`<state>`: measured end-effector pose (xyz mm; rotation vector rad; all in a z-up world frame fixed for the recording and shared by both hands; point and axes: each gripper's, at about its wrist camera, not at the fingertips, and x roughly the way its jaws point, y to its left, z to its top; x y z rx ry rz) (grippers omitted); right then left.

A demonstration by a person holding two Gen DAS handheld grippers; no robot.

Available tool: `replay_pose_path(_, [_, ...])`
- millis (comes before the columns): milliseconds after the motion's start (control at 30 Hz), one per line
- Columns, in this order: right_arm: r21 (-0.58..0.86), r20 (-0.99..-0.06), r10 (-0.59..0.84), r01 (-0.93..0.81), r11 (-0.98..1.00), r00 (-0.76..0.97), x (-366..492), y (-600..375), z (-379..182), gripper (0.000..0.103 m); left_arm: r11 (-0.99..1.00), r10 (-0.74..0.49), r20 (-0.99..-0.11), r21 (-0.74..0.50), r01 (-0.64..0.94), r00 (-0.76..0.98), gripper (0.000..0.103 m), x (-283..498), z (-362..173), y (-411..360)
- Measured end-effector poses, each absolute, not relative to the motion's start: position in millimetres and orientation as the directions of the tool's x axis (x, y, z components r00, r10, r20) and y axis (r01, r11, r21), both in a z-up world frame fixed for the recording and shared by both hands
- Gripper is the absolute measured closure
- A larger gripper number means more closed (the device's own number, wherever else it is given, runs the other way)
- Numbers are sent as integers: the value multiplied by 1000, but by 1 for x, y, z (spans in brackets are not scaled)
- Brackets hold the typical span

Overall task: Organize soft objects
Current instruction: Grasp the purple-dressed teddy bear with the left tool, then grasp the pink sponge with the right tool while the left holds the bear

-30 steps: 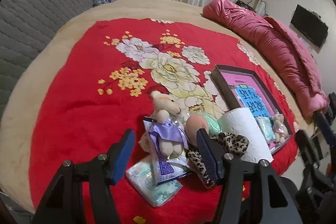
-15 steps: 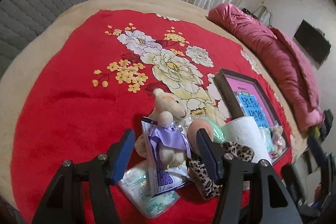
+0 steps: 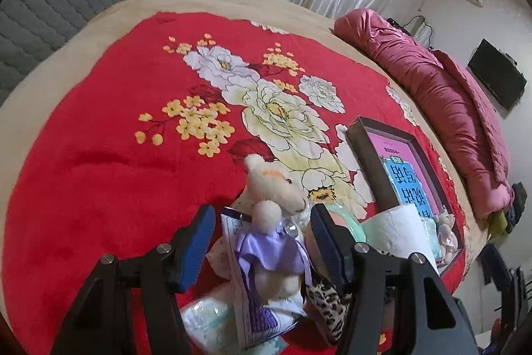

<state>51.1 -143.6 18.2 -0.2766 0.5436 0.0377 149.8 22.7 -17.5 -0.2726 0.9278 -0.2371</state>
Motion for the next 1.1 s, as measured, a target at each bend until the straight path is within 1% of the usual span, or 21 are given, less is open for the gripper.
replay_pose_path(167, [-235,-529,-34,-107,966,848,55,-147,15,24,939,-326,-769,-333,91,550,45,165,-27,18])
replay_pose_path(367, [-224,-544,-29,-111,968,838,59,-150,10,24,924,-358,-783,-376,73,508,45,181,-36,19])
replay_pose_path(633, [-223,-554,-32,-111,968,832,63,-151,5,24,888,-428,-773,-455,59,469,45,196,-44,23])
replay_pose_path(800, [-238,-552,-35,-116,964,833,66,-148,4,24,877,-451,-765,-476,68,460,45,201,-46,22])
replay_pose_path(833, [-248,-546,-36,-121,961,837,65,-146,5,24,878,-451,-767,-473,73,456,46,201,-47,22])
replay_pose_path(867, [-254,-545,-35,-125,959,838,65,-144,5,24,880,-449,-768,-469,76,456,52,201,-46,21])
replay_pose_path(900, [-264,-543,-34,-132,956,839,65,-141,5,24,882,-446,-769,-464,80,458,57,200,-46,21])
replay_pose_path(933, [-271,-540,-31,-139,953,841,65,-138,5,24,884,-445,-770,-461,84,458,58,200,-45,21])
replay_pose_path(967, [-274,-539,-24,-149,950,842,66,-135,6,24,883,-447,-766,-462,88,462,61,200,-44,21])
replay_pose_path(1100, [-279,-547,9,-192,941,837,75,-121,10,24,870,-471,-753,-483,101,459,64,198,-43,24])
